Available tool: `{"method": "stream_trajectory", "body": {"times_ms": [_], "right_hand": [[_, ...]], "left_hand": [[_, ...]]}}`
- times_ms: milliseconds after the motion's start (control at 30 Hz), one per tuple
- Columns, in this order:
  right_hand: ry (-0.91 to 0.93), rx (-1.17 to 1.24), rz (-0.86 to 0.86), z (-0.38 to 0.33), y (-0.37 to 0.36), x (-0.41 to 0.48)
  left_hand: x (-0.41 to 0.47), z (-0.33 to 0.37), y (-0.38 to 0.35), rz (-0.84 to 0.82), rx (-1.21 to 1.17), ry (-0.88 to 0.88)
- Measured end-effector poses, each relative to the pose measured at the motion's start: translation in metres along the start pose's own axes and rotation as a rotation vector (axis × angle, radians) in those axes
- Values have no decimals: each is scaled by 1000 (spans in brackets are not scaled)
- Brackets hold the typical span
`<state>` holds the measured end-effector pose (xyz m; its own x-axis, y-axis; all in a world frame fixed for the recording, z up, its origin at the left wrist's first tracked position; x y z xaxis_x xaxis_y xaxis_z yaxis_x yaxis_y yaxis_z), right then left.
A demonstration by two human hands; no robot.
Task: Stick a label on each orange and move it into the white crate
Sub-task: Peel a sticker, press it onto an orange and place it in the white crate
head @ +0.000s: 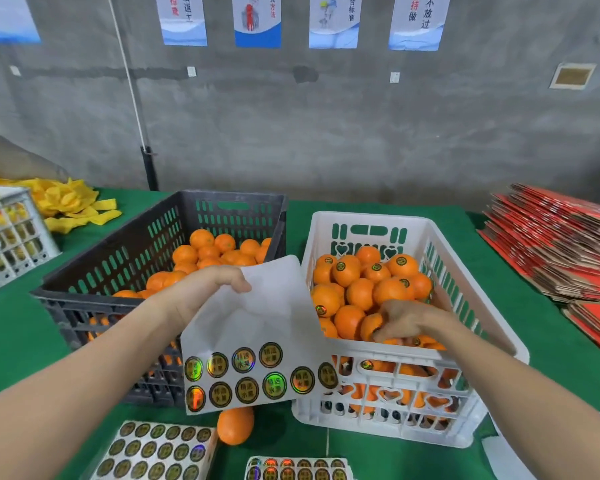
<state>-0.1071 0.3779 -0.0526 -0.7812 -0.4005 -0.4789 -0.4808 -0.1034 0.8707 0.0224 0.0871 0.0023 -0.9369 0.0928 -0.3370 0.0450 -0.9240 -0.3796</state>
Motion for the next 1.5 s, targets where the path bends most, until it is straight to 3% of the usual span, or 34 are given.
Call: {"method": "stream_trajectory", "body": {"times_ms": [67,100,167,200,267,333,433,667,800,900,1000,1033,1167,1267,1367,1500], "right_hand": [[-1,-85,-20,-4,-1,-1],[-8,-168,-14,-6,-1,-3],[27,-245,206,-17,9,-13],[88,-84,406,-28,17,-24],[352,563,681,-51,27,-52],[560,898,594,-76,27,-80],[586,956,376,-101,10,-97],[577,766,588,-115,7,-92],[554,884,684,-117,5,-88],[535,1040,736,-119,7,-87],[541,1127,744,-126,6,-82],[537,1125,738,-129,6,-81],[526,843,822,-132,4,-81],[461,677,958,-127,3,-80],[371,497,1106,-128,-3,-79],[451,314,1282,-134,-8,-82]], "left_hand": [[2,7,-6,41,14,-39],[-1,3,-4,-20,14,-23],[-1,2,-6,-123,134,-53],[2,3,-5,-104,176,-52],[6,8,-9,-69,169,-94],[11,11,-10,-21,175,-148],[19,13,-8,41,155,-209],[23,14,-10,92,66,-192],[10,14,-8,-119,-190,-155],[1,6,-5,-318,-231,-328],[-4,-3,-15,-356,-201,-340],[-4,-4,-19,-430,-175,-317],[5,-7,-7,-184,-161,-146],[3,-4,-2,-102,-208,-188],[-3,-2,-8,-140,-189,-189],[-3,-5,-5,-114,-218,-198]]}}
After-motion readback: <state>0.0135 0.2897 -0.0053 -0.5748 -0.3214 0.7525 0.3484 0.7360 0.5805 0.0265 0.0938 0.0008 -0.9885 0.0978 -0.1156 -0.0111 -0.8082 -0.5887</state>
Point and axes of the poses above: each hand's wrist, its own x-axis towards the middle knuckle, its own y-axis out of the back of the hand, z = x × y, the point moved 1 cm from there along x, towards the middle knuckle, and after that the axes turned 6 degrees about -x, right-handed, at the moved point
